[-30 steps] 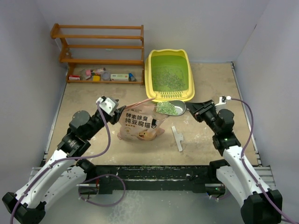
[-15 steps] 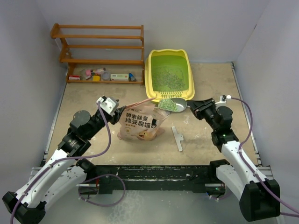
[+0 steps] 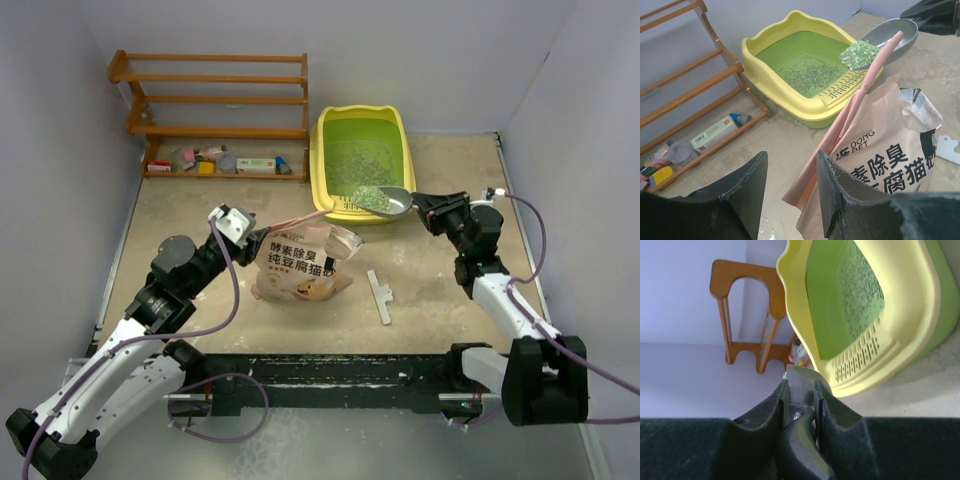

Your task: Fill the litter box with clean litter

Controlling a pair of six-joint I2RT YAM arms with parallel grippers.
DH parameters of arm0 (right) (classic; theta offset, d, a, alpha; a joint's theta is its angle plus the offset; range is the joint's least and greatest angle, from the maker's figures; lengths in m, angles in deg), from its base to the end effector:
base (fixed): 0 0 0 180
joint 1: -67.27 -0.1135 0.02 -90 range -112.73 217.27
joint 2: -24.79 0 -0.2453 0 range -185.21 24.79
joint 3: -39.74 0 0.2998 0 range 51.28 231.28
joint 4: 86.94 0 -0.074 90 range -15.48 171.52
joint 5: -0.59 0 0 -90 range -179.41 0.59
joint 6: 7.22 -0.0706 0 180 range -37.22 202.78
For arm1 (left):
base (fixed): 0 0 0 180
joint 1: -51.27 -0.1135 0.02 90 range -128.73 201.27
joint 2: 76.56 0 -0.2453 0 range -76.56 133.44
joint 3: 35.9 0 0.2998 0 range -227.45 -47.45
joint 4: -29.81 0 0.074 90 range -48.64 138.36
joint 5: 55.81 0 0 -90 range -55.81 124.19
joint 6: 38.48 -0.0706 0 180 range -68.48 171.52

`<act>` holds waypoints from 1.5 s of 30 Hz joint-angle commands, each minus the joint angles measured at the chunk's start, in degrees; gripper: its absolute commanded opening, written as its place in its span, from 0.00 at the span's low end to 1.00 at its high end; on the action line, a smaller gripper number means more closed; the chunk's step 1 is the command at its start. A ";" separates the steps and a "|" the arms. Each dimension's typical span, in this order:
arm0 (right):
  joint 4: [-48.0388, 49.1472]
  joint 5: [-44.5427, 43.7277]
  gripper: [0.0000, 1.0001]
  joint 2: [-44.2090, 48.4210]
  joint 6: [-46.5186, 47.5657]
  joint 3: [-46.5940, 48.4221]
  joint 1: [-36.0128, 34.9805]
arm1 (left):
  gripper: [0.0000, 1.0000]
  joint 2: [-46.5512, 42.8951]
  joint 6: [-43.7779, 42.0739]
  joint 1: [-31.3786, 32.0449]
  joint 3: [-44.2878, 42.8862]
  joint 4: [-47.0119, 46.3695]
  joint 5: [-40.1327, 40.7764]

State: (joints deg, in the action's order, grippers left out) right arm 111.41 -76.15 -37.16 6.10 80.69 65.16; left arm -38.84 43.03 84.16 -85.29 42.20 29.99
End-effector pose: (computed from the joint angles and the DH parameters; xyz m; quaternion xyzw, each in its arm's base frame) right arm 0.3263 0.0282 0.2159 0.3718 0.6199 0.4999 0.4771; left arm 0.2188 -0.1477 0.3224 0.2753 0.6561 -0.1739 0.6808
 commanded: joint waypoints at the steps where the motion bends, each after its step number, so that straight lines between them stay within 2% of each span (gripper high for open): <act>1: 10.05 2.30 0.00 -4.73 -1.79 7.90 2.22 | 0.48 0.42 0.67 -0.32 -0.46 -3.34 0.69; 9: 4.07 6.84 0.00 -18.57 6.15 26.06 3.42 | 0.48 0.02 0.72 -0.28 -0.63 -2.98 0.24; 15: -7.52 7.57 0.00 -27.78 13.62 45.80 3.54 | 0.48 -0.78 0.35 -0.34 -0.85 -2.52 0.45; 24: -19.02 6.91 0.00 -40.51 22.09 67.70 3.52 | 0.49 -0.52 0.12 -0.36 -1.00 -2.29 0.05; 38: -26.45 5.81 0.00 -52.67 25.65 88.28 5.02 | 0.49 0.45 -0.50 -0.37 -1.10 -2.03 0.45; 45: -30.17 4.49 0.00 -53.66 29.47 92.14 5.62 | 0.49 0.55 -1.06 -0.38 -1.18 -1.83 1.13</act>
State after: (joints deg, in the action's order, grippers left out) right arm 80.07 -70.79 -93.05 32.74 168.10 70.43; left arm -38.19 42.90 84.02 -85.29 41.92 30.20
